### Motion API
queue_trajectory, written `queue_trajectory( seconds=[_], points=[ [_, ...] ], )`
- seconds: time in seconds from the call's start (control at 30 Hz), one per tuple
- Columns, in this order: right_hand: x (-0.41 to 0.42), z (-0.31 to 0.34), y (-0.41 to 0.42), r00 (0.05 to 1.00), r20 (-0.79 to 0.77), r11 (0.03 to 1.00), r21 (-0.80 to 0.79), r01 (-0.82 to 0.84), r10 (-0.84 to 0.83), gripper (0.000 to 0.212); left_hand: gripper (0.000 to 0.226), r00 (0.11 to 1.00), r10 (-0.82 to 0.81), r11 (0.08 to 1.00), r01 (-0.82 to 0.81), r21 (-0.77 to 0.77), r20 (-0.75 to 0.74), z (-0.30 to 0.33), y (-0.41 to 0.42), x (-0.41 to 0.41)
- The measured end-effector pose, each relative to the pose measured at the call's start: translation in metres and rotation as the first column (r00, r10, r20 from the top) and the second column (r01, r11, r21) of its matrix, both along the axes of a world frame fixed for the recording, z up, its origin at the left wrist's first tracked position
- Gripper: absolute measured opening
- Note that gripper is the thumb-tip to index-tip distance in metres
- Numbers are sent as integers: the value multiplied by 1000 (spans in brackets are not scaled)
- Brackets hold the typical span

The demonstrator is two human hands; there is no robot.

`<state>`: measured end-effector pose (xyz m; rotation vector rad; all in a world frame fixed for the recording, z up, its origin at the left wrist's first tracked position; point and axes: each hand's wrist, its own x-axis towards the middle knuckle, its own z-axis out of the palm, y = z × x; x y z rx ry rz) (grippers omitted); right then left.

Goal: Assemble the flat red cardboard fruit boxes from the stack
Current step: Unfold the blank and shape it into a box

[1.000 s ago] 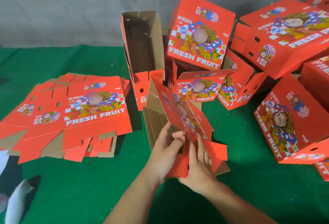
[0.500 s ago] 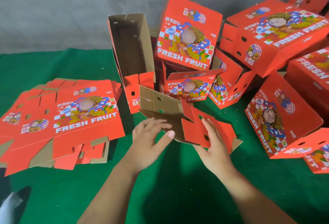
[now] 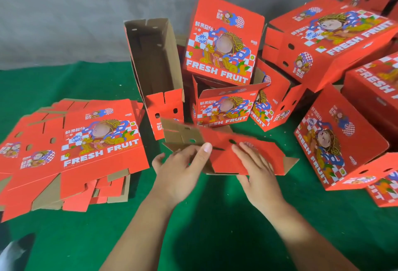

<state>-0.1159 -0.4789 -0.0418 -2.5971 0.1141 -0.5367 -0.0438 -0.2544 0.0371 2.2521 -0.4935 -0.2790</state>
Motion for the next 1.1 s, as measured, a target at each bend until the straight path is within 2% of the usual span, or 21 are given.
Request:
queue_trajectory(
  seconds=[0.07,0.13,0.23,0.33,0.43,0.5,0.53,0.6,0.67,0.77,0.83,0.9,0.97,1.03,1.1],
  points=[
    [1,3,4,999,4,993,-107,-45,46,79,75,986,-3,999,-6,-51,-167,-6,0,1],
    [3,3,9,998,-6,992,-103,-69,69,77,56,956,18,991,-55,-120,-292,-16,0,-4],
    [6,0,11,997,-35,997,-38,-68,66,79,27,905,-10,907,-172,-386,-425,-33,2,-13],
    [5,-4,9,1000,-5,999,-38,21,-21,79,37,879,9,803,-291,-520,-478,-45,12,-12],
    [3,-7,2,965,-7,965,16,261,-261,83,42,849,104,727,-420,-543,-518,-54,24,-6],
    [4,-7,-12,890,-75,880,131,456,-450,94,43,840,107,715,-437,-546,-532,-59,32,-5],
    [5,-5,-20,862,-146,823,257,506,-485,99,43,840,102,716,-434,-546,-534,-61,35,-6],
    [8,2,-31,884,-268,656,596,464,-382,107,44,844,91,721,-422,-549,-529,-65,39,-7],
    [11,11,-33,935,-281,432,831,350,-217,108,46,852,78,742,-396,-540,-518,-68,40,-9],
    [21,22,-33,952,-250,215,934,285,-176,100,51,867,39,753,-352,-555,-497,-70,37,-11],
    [29,31,-39,936,-282,130,941,313,-212,93,54,874,46,735,-357,-576,-484,-71,34,-13],
    [37,44,-43,922,-320,126,928,352,-220,75,54,864,58,698,-393,-598,-499,-73,30,-14],
    [42,59,-43,927,-296,166,927,337,-229,53,48,840,74,638,-454,-622,-537,-76,24,-14],
    [46,77,-39,928,-256,267,906,328,-273,47,41,810,105,568,-525,-634,-577,-81,17,-13],
    [47,94,-34,931,-200,382,870,312,-305,48,42,784,161,537,-579,-613,-599,-83,11,-10]
  ],
)
